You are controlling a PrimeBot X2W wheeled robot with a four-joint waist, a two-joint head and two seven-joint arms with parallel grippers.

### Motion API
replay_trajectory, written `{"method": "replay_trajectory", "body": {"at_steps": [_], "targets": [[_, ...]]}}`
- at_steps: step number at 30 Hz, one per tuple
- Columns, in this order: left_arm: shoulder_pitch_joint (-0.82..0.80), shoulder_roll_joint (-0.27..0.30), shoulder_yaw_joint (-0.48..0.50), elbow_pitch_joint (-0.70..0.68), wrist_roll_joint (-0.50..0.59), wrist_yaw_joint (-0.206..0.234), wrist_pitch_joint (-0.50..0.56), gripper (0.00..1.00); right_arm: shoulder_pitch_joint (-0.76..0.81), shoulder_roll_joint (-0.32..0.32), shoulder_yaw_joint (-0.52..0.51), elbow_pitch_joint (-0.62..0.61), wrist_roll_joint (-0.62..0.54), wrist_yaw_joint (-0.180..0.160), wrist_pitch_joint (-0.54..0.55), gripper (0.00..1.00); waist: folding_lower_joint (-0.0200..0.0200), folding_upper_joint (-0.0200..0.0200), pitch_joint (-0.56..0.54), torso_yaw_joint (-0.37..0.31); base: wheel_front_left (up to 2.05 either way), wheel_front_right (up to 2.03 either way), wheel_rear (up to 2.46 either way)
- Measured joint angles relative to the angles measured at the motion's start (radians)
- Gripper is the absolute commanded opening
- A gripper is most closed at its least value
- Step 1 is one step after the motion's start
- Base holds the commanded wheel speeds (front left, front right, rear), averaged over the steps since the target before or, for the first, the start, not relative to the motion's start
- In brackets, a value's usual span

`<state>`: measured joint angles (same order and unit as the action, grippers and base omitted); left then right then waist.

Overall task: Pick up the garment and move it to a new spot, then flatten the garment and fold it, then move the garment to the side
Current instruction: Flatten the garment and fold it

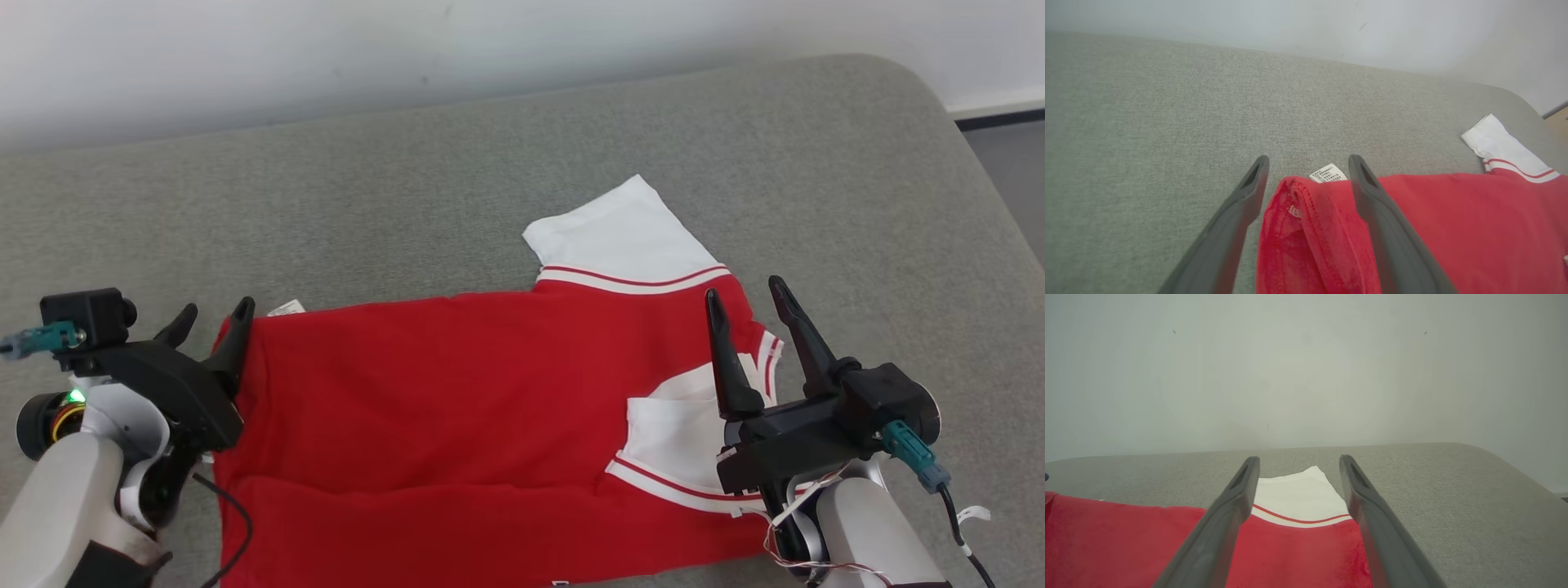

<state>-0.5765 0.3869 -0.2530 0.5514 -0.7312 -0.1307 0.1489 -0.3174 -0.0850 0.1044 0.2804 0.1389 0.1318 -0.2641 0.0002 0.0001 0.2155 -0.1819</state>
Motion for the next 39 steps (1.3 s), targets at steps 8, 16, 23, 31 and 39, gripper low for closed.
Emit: {"method": "replay_trajectory", "body": {"at_steps": [8,16,23,31,39], "targets": [[-0.039,0.018,-0.015,0.067,-0.029,0.002,0.087,1.0,-0.005,0.003,-0.004,0.016,0.0,0.0,0.0,1.0,0.0,0.0,0.023,-0.034,0.0,0.0,0.0],[-0.039,0.001,-0.024,0.084,-0.064,0.012,0.144,0.81,-0.006,0.001,-0.013,0.016,0.0,0.0,0.0,1.0,-0.0001,0.0,0.031,-0.033,0.0,0.0,0.0],[-0.051,-0.014,-0.022,0.067,-0.062,0.017,0.095,0.0,-0.051,-0.033,-0.004,0.088,-0.019,0.0,0.0,1.0,-0.0002,0.0,0.034,-0.001,0.0,0.0,0.0],[-0.057,-0.048,-0.028,-0.046,-0.081,0.015,0.044,0.0,-0.267,-0.129,0.001,0.324,-0.002,0.0,0.061,1.0,-0.0002,0.0,0.051,0.052,0.0,0.0,0.0],[-0.051,-0.075,-0.067,-0.13,-0.065,0.007,0.001,0.0,-0.517,-0.208,0.063,0.514,0.007,0.0,0.222,1.0,-0.0001,0.0,0.108,0.108,0.0,0.0,0.0]]}}
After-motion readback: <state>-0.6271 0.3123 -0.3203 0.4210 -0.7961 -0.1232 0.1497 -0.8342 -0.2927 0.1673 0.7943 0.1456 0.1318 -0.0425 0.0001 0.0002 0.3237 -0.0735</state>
